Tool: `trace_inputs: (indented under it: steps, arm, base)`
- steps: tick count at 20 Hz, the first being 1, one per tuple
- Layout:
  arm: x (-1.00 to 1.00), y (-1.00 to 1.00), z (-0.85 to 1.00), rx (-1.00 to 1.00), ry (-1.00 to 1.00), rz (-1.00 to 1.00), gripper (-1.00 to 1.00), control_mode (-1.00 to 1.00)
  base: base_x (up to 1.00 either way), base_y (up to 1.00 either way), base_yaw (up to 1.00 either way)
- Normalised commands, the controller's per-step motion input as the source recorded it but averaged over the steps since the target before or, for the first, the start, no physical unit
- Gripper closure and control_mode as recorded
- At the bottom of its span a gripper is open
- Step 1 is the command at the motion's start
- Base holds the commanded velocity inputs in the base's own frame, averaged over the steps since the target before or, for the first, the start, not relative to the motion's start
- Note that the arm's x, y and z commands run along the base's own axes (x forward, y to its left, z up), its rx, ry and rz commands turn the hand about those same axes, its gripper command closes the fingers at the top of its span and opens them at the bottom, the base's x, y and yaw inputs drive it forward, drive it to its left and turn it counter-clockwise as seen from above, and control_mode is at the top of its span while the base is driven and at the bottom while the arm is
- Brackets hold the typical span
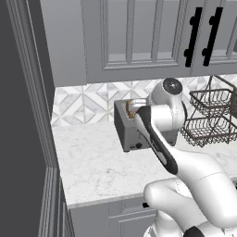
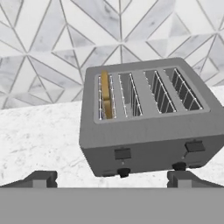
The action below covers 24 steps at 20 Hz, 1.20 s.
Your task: Start the toaster. Once the lever pops up, take the bread to the plate on the dining counter.
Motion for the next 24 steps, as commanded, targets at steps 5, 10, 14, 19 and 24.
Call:
trace_inputs:
  steps: [5,10,14,19,24]
  arm:
    - [0.26,0.2,-0.14,-0.03,-0.01,0.0,-1.0,-1.0]
    - [0.34,0.0,-0.13,-0.02,0.0,0.0,-1.0,-1.0]
    - [0.44,-0.04,0.0,0.0,0.02,0.0,-1.0,-1.0]
    - [0.31,-0.01,-0.21,0.0,0.01,0.0,-1.0,-1.0]
    - [0.13,-0.24,-0.28,0.0,0.0,0.0,-1.0,-1.0]
  base:
    - [0.0,0.0,0.0]
    - [0.0,0.0,0.0]
    - [0.0,0.0,0.0]
    - [0.0,0.0,0.0]
    - [0.0,0.0,0.0]
